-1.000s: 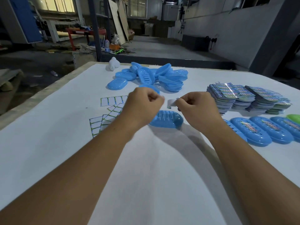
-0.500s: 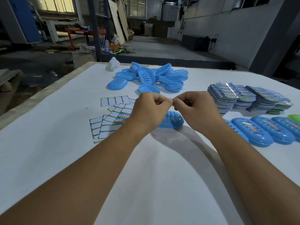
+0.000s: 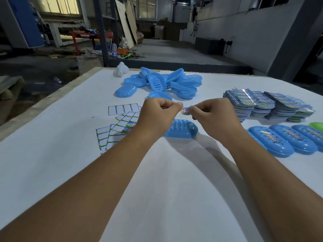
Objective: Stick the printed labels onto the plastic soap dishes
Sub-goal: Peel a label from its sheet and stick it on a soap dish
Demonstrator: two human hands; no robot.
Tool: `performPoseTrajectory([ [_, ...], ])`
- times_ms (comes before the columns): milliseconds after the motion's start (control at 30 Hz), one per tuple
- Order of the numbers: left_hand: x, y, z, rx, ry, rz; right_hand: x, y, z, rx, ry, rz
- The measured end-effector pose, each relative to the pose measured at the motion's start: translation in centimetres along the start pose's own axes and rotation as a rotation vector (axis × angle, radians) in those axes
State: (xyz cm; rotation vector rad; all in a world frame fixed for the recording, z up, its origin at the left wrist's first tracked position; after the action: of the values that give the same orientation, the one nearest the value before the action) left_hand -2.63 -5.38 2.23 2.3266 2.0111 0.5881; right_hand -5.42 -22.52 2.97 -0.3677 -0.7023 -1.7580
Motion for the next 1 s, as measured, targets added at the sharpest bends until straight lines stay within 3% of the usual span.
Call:
performPoseTrajectory([
  [233,0.4,0.4,1.1,0.097,0.06,0.011,-0.4,0.0,-0.9,-0.123,0.131,0.081],
  [400,0.6,0.6,2.2,0.212,0.133,0.044,-0.7,-0.1,-1.3,-0.171,0.097,0.134],
  [533,0.9,0.5,2.4,0.227,0.331,0.069,-1.0,-0.2,-1.4,-0.184,0.047,0.162],
  [1000,1.1,0.7,2.4,0.211,0.501,0.108,-1.3,0.1,-1.8,-0.165,-0.067,0.178],
])
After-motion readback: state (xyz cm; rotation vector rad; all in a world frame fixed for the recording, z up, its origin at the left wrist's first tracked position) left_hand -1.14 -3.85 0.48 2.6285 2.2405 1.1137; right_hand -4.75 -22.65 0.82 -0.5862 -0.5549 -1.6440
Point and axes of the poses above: each hand's wrist, its own y-axis towards the middle knuckle, its own x-axis out of the back of the hand, z = x × y, the point moved 5 cm from there along y, towards the middle knuckle, and after that the axes turned 7 degrees about z, right-handed, at the moved point
